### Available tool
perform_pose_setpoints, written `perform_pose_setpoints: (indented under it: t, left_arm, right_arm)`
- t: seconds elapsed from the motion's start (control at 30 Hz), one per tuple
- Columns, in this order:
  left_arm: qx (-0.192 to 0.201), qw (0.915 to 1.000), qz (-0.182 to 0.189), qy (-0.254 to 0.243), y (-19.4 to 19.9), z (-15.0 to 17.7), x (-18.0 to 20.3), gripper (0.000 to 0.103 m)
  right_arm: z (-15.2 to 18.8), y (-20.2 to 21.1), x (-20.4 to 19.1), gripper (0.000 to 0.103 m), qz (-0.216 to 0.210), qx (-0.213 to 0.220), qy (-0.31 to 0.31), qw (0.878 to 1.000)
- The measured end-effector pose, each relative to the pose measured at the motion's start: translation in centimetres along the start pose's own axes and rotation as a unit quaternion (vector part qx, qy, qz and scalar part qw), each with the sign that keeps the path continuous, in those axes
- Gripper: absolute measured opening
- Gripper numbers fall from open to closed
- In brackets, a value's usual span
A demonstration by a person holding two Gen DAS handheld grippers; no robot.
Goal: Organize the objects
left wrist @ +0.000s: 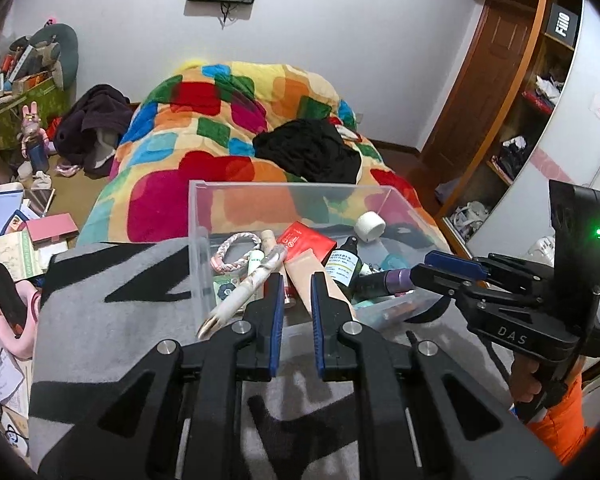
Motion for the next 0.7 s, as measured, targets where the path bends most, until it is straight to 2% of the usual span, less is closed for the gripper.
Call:
perform_pose_setpoints:
  t: [0.17, 0.27, 0.47, 0.53, 0.63, 0.7]
  left_arm:
    - [0.021, 0.9996, -0.014, -0.015, 1.6, 0.4, 0.6, 0.011]
    - [0.033, 0.999, -0.021, -0.022, 2.6, 0.8, 1.0, 0.012]
    - [0.064, 0.9963, -0.049, -0.031, 4.3, 1.6, 1.7, 0.047]
    - [0.073, 0.9952, -0.056, -0.033, 4.8, 2.0, 2.0, 0.063]
    - [0.087, 0.9937, -0.062, -0.032, 5.5, 2.5, 2.3, 0.077]
    - [0.095, 0.9927, -0.069, -0.03, 5.8, 2.8, 2.3, 0.085]
  right_arm:
    - [0.2, 1.6, -0.7, 0.031, -0.008, 0.017, 0.004, 1.0]
    - [0.3, 2.9, -1.0, 0.044, -0.006, 0.034, 0.004, 0.999]
    - [0.5, 5.4, -1.7, 0.062, -0.005, 0.07, 0.005, 0.997]
    - [0.6, 6.0, -1.8, 0.072, -0.003, 0.081, 0.004, 0.997]
    - [1.0, 6.9, -2.0, 0.082, 0.008, 0.097, 0.003, 0.995]
    - [1.2, 7.2, -2.0, 0.084, 0.015, 0.101, 0.002, 0.995]
Point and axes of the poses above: each gripper's, at about its wrist camera, not at the fingertips, and y roughly against the way its jaws point, x to its right, z to its underside, the point moved 7 cm from there along -y, roughly the way its jaws point, and after that the axes turned 5 degrees about -z, right-handed, at the moved point
